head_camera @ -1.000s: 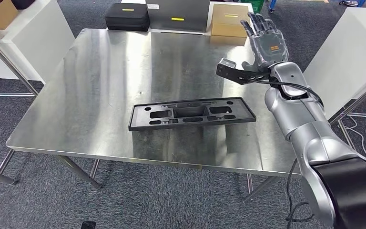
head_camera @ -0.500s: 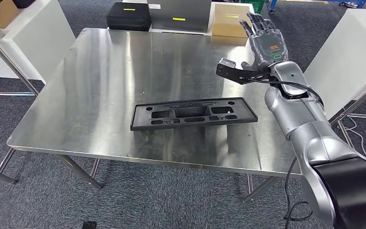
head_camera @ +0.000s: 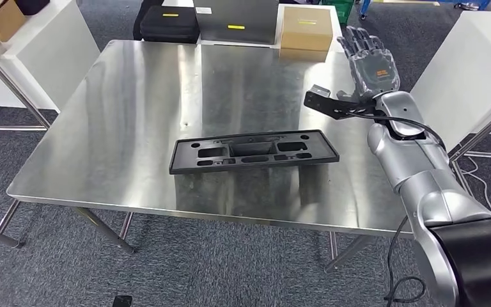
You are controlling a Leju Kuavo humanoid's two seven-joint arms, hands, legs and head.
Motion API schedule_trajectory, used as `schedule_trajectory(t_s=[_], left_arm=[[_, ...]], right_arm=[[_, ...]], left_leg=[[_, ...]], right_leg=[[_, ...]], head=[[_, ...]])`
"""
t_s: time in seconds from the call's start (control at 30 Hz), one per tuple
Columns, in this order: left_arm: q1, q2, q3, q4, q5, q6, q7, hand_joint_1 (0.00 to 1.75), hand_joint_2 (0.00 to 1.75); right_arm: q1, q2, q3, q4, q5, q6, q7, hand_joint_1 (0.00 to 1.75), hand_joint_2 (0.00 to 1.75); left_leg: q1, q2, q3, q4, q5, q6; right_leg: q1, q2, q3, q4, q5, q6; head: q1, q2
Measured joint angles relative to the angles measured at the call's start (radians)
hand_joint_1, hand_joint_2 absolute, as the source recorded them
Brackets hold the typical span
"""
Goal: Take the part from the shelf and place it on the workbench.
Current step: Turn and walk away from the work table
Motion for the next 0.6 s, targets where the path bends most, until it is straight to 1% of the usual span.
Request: schedule_trajectory(t_s=[0.03, 0.07, 0.1, 0.13, 0.2, 0.23, 0.27, 0.3, 0.33, 0.37, 0.4, 0.43, 0.47, 0.5, 0.53, 0.57, 0.6], left_arm=[[0.0, 0.0, 0.0, 0.0, 0.0, 0.0, 0.0, 0.0, 0.0], [0.0, 0.001, 0.0, 0.0, 0.0, 0.0, 0.0, 0.0, 0.0], [0.0, 0.001, 0.0, 0.0, -0.001, 0.0, 0.0, 0.0, 0.0], [0.0, 0.002, 0.0, 0.0, -0.001, 0.0, -0.001, 0.0, 0.0], [0.0, 0.002, 0.0, 0.0, -0.003, 0.0, -0.002, 0.0, 0.0], [0.0, 0.002, 0.0, 0.0, -0.005, 0.0, -0.002, 0.0, 0.0], [0.0, 0.002, 0.0, 0.0, -0.006, 0.0, -0.003, 0.0, 0.0], [0.0, 0.002, 0.0, 0.0, -0.007, 0.0, -0.004, 0.0, 0.0], [0.0, 0.002, 0.0, 0.0, -0.008, 0.0, -0.005, 0.0, 0.0], [0.0, 0.002, 0.0, 0.0, -0.008, 0.0, -0.006, 0.0, 0.0], [-0.001, 0.003, 0.0, 0.0, -0.008, -0.002, -0.007, 0.0, 0.0], [-0.001, 0.003, 0.0, 0.0, -0.008, -0.003, -0.008, 0.0, 0.0], [-0.002, 0.003, 0.0, 0.0, -0.008, -0.004, -0.009, 0.0, 0.0], [-0.002, 0.003, 0.0, 0.0, -0.009, -0.005, -0.01, 0.0, 0.0], [-0.002, 0.003, 0.0, 0.0, -0.009, -0.006, -0.01, 0.0, 0.0], [-0.003, 0.003, 0.0, 0.0, -0.009, -0.006, -0.01, 0.0, 0.0], [-0.004, 0.003, 0.0, 0.0, -0.009, -0.006, -0.01, 0.0, 0.0]], right_arm=[[0.0, -0.001, 0.0, 0.0, 0.0, 0.0, 0.0, 0.0, 1.75], [0.0, 0.0, -0.001, 0.0, 0.0, 0.0, 0.0, 0.0, 1.75], [0.0, 0.0, -0.001, 0.0, 0.0, 0.0, 0.001, 0.0, 1.75], [-0.001, 0.001, -0.001, 0.0, 0.001, 0.0, 0.002, 0.0, 1.75], [0.001, 0.001, -0.001, 0.0, 0.003, 0.0, 0.004, 0.0, 1.75], [0.003, 0.001, -0.001, 0.0, 0.003, 0.0, 0.005, 0.0, 1.75], [0.006, -0.001, -0.002, 0.0, 0.004, -0.001, 0.006, 0.0, 1.75], [0.009, -0.003, -0.003, 0.0, 0.003, -0.002, 0.006, 0.0, 1.75], [0.011, -0.006, -0.005, 0.0, 0.003, -0.003, 0.006, 0.0, 1.75], [0.013, -0.009, -0.006, 0.0, 0.003, -0.005, 0.007, 0.0, 1.75], [0.014, -0.014, -0.008, 0.0, 0.003, -0.008, 0.008, 0.0, 1.75], [0.014, -0.019, -0.009, -0.001, 0.004, -0.012, 0.01, 0.0, 1.75], [0.016, -0.024, -0.009, -0.001, 0.005, -0.016, 0.011, 0.0, 1.75], [0.019, -0.031, -0.01, -0.001, 0.005, -0.02, 0.012, 0.0, 1.75], [0.023, -0.036, -0.011, -0.001, 0.006, -0.022, 0.013, 0.0, 1.75], [0.027, -0.042, -0.013, -0.001, 0.007, -0.024, 0.013, 0.0, 1.75], [0.03, -0.05, -0.015, -0.002, 0.007, -0.026, 0.013, 0.0, 1.75]], left_leg=[[0.001, -0.001, -0.004, 0.004, -0.002, -0.003], [0.003, -0.002, -0.01, 0.014, -0.011, -0.008], [0.005, -0.002, -0.021, 0.038, -0.033, -0.014], [0.007, -0.002, -0.039, 0.081, -0.067, -0.02], [0.011, -0.002, -0.09, 0.21, -0.144, -0.031], [0.012, -0.002, -0.111, 0.265, -0.167, -0.034], [0.013, -0.002, -0.118, 0.292, -0.173, -0.034], [0.014, -0.002, -0.105, 0.282, -0.159, -0.033], [0.014, -0.002, -0.07, 0.231, -0.132, -0.031], [0.014, -0.002, -0.024, 0.159, -0.104, -0.026], [0.012, -0.002, 0.019, 0.089, -0.084, -0.022], [0.01, -0.003, 0.048, 0.04, -0.071, -0.018], [0.006, -0.004, 0.06, 0.016, -0.068, -0.015], [0.003, -0.004, 0.059, 0.012, -0.066, -0.012], [0.001, -0.004, 0.054, 0.01, -0.058, -0.005], [0.002, -0.003, 0.051, 0.005, -0.05, 0.001], [0.003, -0.001, 0.045, 0.0, -0.039, 0.01]], right_leg=[[-0.005, 0.0, -0.004, -0.002, 0.001, -0.004], [-0.008, 0.0, -0.008, -0.002, 0.003, -0.01], [-0.012, 0.0, -0.011, -0.003, 0.006, -0.018], [-0.015, 0.0, -0.016, -0.004, 0.01, -0.027], [-0.012, 0.0, -0.027, -0.004, 0.017, -0.043], [-0.01, -0.001, -0.034, -0.004, 0.022, -0.047], [-0.009, -0.001, -0.04, -0.004, 0.026, -0.049], [-0.008, -0.001, -0.046, -0.003, 0.031, -0.049], [-0.008, 0.0, -0.05, -0.003, 0.037, -0.047], [-0.008, 0.0, -0.054, -0.003, 0.042, -0.044], [-0.006, 0.0, -0.058, -0.003, 0.047, -0.04], [-0.005, 0.0, -0.061, -0.003, 0.053, -0.034], [-0.004, 0.0, -0.063, -0.004, 0.059, -0.028], [-0.003, -0.001, -0.064, -0.006, 0.065, -0.02], [-0.001, -0.001, -0.065, -0.008, 0.071, -0.013], [-0.001, -0.002, -0.07, -0.006, 0.07, -0.008], [0.0, -0.002, -0.08, 0.008, 0.056, -0.007]], head=[[0.001, 0.0], [0.0, 0.0], [-0.002, 0.0], [-0.003, 0.0], [-0.004, 0.0], [-0.004, 0.0], [-0.004, 0.0], [-0.004, 0.0], [-0.005, 0.0], [-0.005, 0.0], [-0.005, 0.0], [-0.004, 0.0], [-0.004, 0.0], [-0.003, 0.0], [-0.003, 0.0], [-0.004, 0.0], [-0.002, 0.0]])
